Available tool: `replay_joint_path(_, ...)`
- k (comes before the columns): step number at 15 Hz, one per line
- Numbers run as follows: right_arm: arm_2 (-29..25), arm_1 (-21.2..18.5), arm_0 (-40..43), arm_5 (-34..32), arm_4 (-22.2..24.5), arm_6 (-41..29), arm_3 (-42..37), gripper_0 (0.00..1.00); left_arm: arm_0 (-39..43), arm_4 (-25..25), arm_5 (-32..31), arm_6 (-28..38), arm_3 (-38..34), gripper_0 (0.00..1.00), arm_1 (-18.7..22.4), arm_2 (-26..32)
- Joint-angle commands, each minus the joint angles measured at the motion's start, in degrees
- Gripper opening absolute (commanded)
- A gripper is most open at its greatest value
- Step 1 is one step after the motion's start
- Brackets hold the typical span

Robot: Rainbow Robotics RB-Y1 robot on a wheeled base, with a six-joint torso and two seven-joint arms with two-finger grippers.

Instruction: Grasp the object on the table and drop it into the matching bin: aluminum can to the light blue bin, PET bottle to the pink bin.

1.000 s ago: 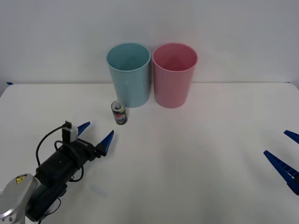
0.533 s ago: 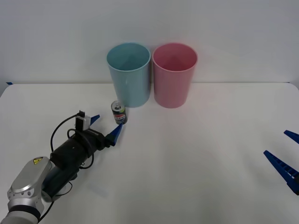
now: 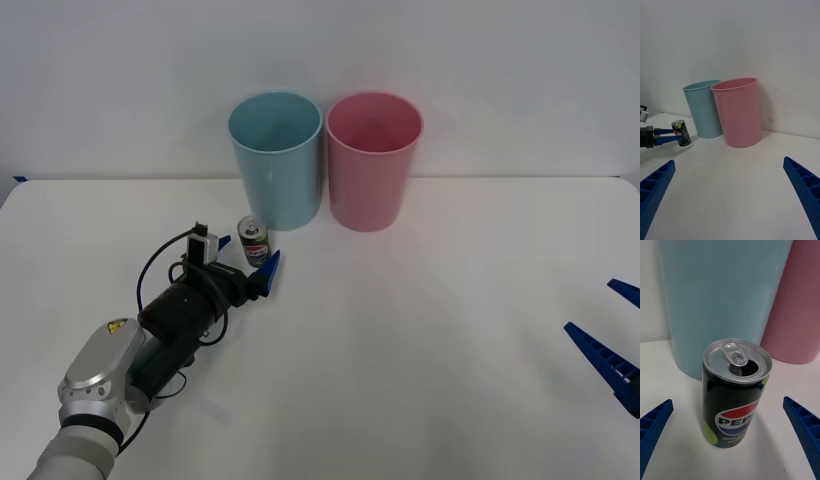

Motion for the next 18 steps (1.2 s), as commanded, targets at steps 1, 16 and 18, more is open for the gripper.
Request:
replay_joint_path(1,0.0,0.0,0.0,0.0,0.0,0.0,0.0,1.00,-2.0,0.0,0.5,-0.1,1.9,1.00,-0.4,0.0)
replay_joint_path(16,0.0,0.0,0.0,0.0,0.0,0.0,0.0,1.00,-4.6,0.7,2.2,-0.9,4.5,0.00,-1.0,0.0)
replay_joint_path(18,0.0,0.0,0.0,0.0,0.0,0.0,0.0,1.00,-4.6,0.8,2.1,-0.9,4.5,0.00,-1.0,0.0)
